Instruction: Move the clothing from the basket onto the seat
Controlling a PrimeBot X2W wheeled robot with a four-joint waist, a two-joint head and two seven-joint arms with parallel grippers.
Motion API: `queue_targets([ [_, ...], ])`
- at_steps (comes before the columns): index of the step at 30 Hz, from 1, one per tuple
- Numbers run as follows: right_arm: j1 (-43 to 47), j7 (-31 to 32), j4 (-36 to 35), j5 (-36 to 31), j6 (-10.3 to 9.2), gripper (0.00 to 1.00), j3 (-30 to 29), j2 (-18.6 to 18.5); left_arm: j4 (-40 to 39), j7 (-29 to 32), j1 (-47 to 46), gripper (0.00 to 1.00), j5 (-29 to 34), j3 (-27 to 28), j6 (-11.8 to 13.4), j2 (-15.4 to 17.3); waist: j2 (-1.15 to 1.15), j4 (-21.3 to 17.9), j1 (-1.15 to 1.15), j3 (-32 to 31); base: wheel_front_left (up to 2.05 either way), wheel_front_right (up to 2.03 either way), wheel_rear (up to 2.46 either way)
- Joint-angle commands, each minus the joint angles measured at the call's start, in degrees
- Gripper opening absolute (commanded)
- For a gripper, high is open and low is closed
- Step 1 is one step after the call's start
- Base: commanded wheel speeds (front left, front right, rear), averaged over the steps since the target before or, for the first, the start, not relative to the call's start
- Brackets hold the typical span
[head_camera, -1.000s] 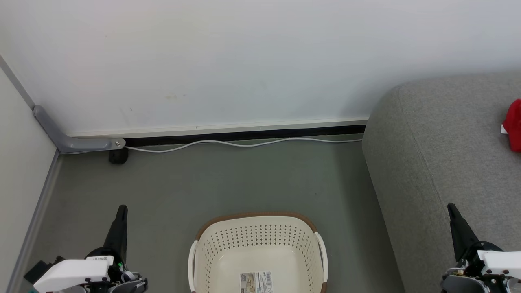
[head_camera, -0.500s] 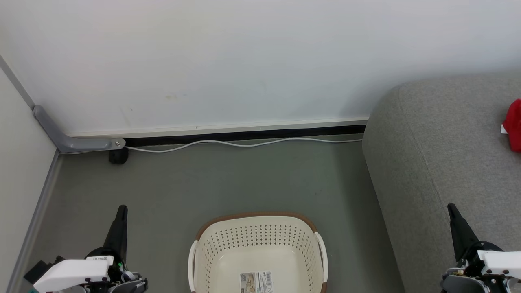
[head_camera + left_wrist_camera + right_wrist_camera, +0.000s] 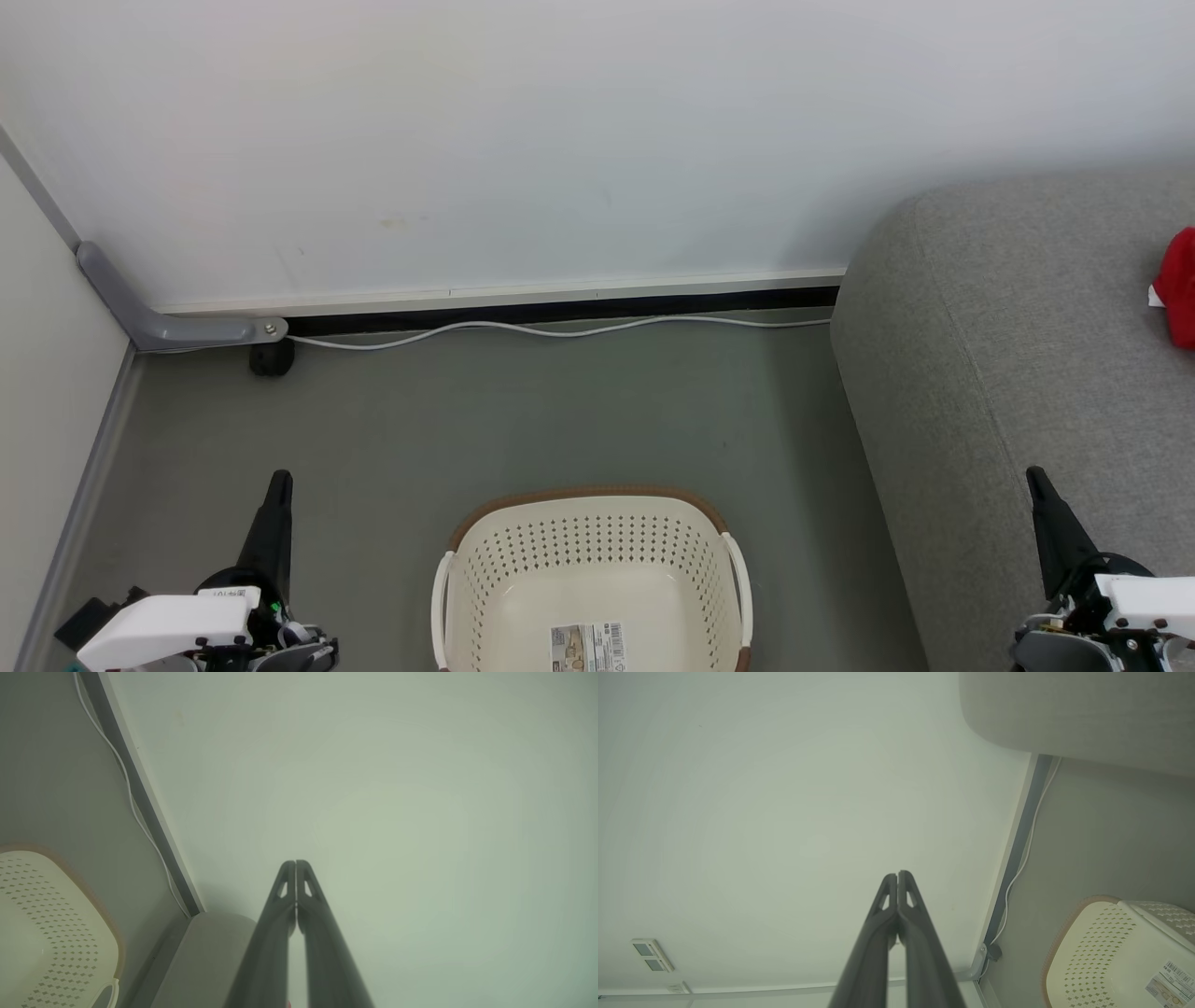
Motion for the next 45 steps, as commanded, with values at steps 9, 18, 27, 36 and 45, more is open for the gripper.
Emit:
queue_targets([
  [9,-2.6,0.4,-1.8,0.7,0.09,0.00,0.9,-0.6,-1.6,0.4,-3.3,0.00,-0.3,1.9,-0.5,0.7,0.00,0.0,0.00,0.0,0.00,0.00,0.00],
  [18,-2.6,0.4,-1.8,0.7,0.09,0.00,1.0,-0.6,-1.6,0.4,-3.3,0.00,-0.3,1.9,-0.5,0.7,0.00,0.0,0.00,0.0,0.00,0.00,0.00],
  [27,-2.6,0.4,-1.8,0.7,0.09,0.00,1.0,-0.6,-1.6,0.4,-3.3,0.00,-0.3,1.9,-0.5,0.7,0.00,0.0,0.00,0.0,0.00,0.00,0.00],
  [36,-2.6,0.4,-1.8,0.7,0.09,0.00,1.0,-0.6,-1.6,0.4,-3.3,0.00,-0.3,1.9,-0.5,0.7,0.00,0.0,0.00,0.0,0.00,0.00,0.00],
  [45,-2.5,0.4,-1.8,0.7,0.09,0.00,1.0,-0.6,-1.6,0.4,-3.3,0.00,-0.3,1.9,-0.5,0.7,0.00,0.0,0.00,0.0,0.00,0.00,0.00],
])
